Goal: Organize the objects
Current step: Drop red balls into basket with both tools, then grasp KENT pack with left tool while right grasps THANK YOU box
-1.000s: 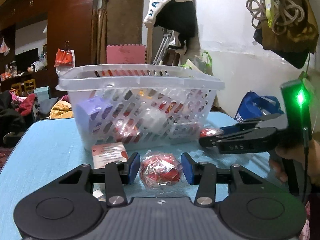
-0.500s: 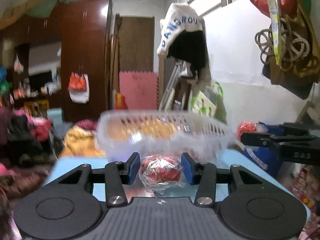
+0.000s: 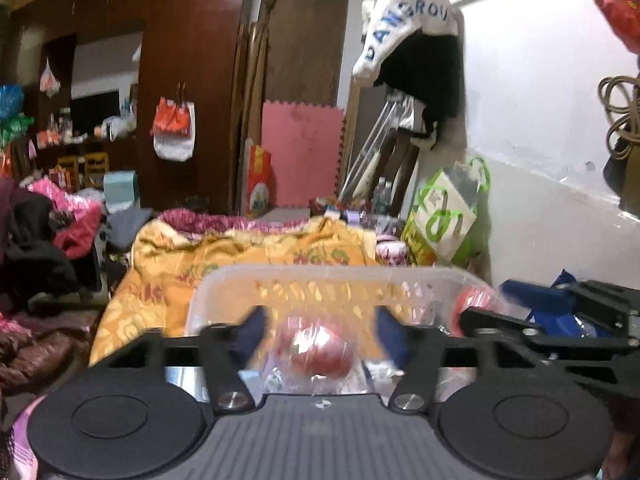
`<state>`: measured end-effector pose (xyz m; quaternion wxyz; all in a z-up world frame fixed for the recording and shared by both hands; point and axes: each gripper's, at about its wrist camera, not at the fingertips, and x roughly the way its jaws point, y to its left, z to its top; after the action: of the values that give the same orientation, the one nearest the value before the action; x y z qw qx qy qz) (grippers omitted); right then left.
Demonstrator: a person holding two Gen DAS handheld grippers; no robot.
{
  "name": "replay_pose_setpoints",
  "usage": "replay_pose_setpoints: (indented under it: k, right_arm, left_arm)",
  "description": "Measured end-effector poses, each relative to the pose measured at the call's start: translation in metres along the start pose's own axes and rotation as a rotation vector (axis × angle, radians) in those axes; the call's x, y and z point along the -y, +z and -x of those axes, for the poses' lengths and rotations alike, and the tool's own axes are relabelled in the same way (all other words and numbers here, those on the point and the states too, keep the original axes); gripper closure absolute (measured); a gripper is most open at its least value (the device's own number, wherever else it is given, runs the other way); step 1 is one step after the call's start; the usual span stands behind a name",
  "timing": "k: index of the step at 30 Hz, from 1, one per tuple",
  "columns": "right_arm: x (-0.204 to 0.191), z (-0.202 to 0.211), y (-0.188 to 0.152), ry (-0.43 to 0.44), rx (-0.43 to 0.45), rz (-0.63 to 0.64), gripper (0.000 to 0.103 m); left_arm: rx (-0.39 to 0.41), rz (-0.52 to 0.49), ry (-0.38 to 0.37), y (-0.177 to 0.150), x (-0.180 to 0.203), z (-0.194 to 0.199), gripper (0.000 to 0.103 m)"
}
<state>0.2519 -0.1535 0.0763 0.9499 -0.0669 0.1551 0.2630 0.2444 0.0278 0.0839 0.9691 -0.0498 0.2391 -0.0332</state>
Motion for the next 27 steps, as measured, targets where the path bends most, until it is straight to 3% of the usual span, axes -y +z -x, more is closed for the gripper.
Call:
replay_pose_setpoints:
  k: [2,5,8,10,12,16,19,22,25,27]
  right_arm:
    - [-0.001,0.011,-0.003,-0.004,0.022,-0.013,0.022]
    - [-0.006,0.028,-0.006,0.020,0.025,-0.012,0.018]
    - [-0.017,0.054,-0.021,0.088,0.060,-0.004,0.000]
    - [-0.028,0.067,-0.037,0.134,0.054,0.006,0.000]
    - [-0.043,0.072,-0.057,0.152,0.032,0.027,0.000]
    - [-0.070,0.041,-0.083,0.210,-0.080,0.015,0.000]
    - [-0.088,0.004,-0.085,0.232,-0.157,-0.001,0.006]
    - [-0.104,-0.017,-0.089,0.257,-0.213,0.001,0.010]
    - [-0.107,-0.024,-0.092,0.261,-0.254,-0.009,0.019]
    - [-0.109,-0.024,-0.097,0.270,-0.280,0.008,0.036]
  left_arm:
    - [-0.008,-0.025,0.019,-0.006,-0.004,0.001,0.026]
    - [0.033,-0.051,0.076,-0.012,-0.006,0.018,0.026]
    - [0.082,-0.077,0.049,-0.028,-0.012,0.055,0.024]
    - [0.094,-0.103,0.041,-0.049,-0.018,0.080,0.017]
    - [0.091,-0.112,0.031,-0.078,-0.027,0.101,0.017]
    - [0.066,-0.078,-0.014,-0.127,-0.046,0.119,0.017]
    - [0.045,-0.075,-0.014,-0.149,-0.057,0.119,0.017]
    - [0.077,-0.061,0.038,-0.156,-0.066,0.125,0.018]
    - [0.080,-0.040,-0.006,-0.158,-0.074,0.130,0.018]
    - [0.082,-0.053,-0.030,-0.161,-0.073,0.133,0.018]
